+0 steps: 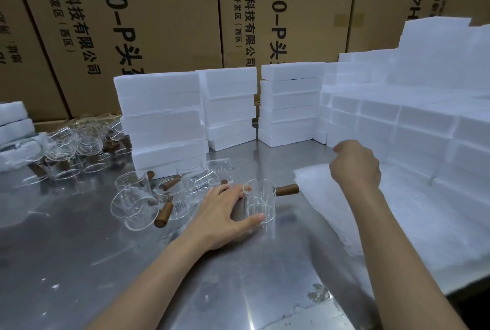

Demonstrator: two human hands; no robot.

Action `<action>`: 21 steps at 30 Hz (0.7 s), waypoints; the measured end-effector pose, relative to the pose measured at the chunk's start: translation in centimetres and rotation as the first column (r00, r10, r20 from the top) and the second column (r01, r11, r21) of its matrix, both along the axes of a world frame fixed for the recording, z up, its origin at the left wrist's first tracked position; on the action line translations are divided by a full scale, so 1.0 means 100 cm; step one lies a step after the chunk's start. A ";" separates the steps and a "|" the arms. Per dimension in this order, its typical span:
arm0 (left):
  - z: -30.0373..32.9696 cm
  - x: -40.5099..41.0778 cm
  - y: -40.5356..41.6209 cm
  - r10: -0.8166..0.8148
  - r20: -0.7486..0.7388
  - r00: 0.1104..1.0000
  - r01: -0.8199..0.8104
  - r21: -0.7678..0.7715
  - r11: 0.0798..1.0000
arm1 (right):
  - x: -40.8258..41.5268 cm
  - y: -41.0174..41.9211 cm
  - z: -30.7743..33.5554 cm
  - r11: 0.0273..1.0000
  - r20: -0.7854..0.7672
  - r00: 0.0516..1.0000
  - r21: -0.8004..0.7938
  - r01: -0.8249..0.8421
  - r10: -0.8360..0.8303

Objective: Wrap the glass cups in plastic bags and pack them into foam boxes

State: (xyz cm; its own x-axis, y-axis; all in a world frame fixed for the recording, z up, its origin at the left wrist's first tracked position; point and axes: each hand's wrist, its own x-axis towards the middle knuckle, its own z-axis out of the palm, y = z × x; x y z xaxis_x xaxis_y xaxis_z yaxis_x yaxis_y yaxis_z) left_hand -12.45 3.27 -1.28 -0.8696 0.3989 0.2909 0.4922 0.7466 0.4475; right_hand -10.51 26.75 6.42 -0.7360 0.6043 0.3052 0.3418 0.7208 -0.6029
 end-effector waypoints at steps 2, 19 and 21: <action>0.000 0.001 0.000 0.000 0.005 1.000 0.000 0.000 1.000 | 0.004 0.001 0.004 1.000 -0.026 0.999 -0.010 -0.025 0.025; 0.035 0.032 0.019 -0.185 -0.113 0.976 0.190 0.860 0.474 | 0.007 -0.145 0.048 0.284 -0.549 0.423 -0.322 -0.903 0.721; 0.039 0.025 0.013 -0.139 -0.027 0.990 0.076 0.929 0.362 | 0.005 -0.147 0.042 0.199 -0.486 0.401 -0.416 -0.887 0.776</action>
